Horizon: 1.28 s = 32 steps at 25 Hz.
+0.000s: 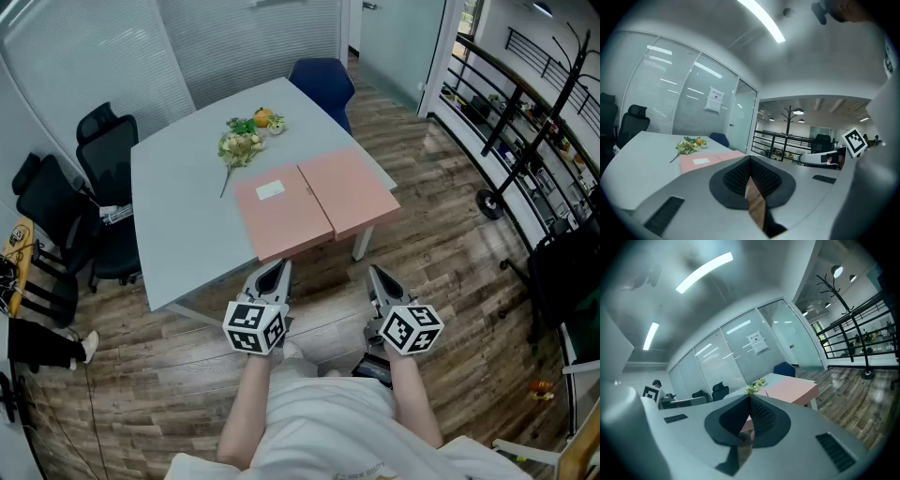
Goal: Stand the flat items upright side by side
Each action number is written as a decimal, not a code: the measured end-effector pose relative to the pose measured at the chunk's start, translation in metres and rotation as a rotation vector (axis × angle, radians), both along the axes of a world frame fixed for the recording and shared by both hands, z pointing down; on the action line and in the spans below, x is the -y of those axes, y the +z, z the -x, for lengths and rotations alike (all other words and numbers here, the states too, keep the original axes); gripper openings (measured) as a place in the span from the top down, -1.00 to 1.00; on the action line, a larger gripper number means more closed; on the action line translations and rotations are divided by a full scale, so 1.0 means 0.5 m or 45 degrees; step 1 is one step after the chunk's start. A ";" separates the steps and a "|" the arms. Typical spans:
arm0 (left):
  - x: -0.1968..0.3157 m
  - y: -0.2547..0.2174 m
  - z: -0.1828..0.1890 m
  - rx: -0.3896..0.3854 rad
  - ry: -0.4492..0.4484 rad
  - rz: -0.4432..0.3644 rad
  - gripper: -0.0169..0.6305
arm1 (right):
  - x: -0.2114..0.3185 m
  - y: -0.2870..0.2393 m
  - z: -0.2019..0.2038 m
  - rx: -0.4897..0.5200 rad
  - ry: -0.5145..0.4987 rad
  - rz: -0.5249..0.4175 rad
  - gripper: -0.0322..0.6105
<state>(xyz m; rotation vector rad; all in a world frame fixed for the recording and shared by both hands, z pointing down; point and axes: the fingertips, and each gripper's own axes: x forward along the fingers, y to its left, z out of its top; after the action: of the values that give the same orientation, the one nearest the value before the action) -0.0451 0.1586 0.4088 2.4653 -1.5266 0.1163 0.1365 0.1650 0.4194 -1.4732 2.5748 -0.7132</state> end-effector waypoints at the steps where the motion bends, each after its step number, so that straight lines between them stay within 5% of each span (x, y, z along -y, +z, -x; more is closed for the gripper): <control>1: -0.004 0.000 -0.002 -0.003 0.002 0.003 0.93 | -0.006 -0.001 -0.001 0.002 0.000 0.002 0.85; 11: -0.026 -0.013 -0.020 -0.033 -0.001 -0.008 0.93 | -0.033 0.002 -0.036 0.041 0.017 0.032 0.85; 14: -0.034 -0.024 -0.036 -0.117 0.039 -0.018 0.91 | -0.040 0.001 -0.052 0.159 0.026 0.052 0.85; 15: -0.035 -0.022 -0.045 -0.170 0.062 0.005 0.55 | -0.044 -0.001 -0.057 0.220 0.018 0.058 0.84; 16: -0.037 -0.018 -0.053 -0.215 0.080 0.034 0.13 | -0.047 -0.001 -0.062 0.272 0.002 0.068 0.60; 17: -0.038 -0.011 -0.060 -0.234 0.090 0.060 0.09 | -0.050 0.001 -0.065 0.310 -0.015 0.084 0.23; 18: -0.039 -0.004 -0.065 -0.228 0.095 0.077 0.05 | -0.052 0.004 -0.068 0.332 -0.023 0.100 0.14; 32: 0.074 0.097 -0.178 -0.124 0.250 0.219 0.03 | 0.029 0.099 -0.165 0.362 0.118 0.234 0.05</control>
<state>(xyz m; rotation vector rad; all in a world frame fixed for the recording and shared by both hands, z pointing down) 0.0440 0.1214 0.4574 2.4385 -1.1818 0.1527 0.2189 0.1506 0.4691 -1.4083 2.2666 -1.0834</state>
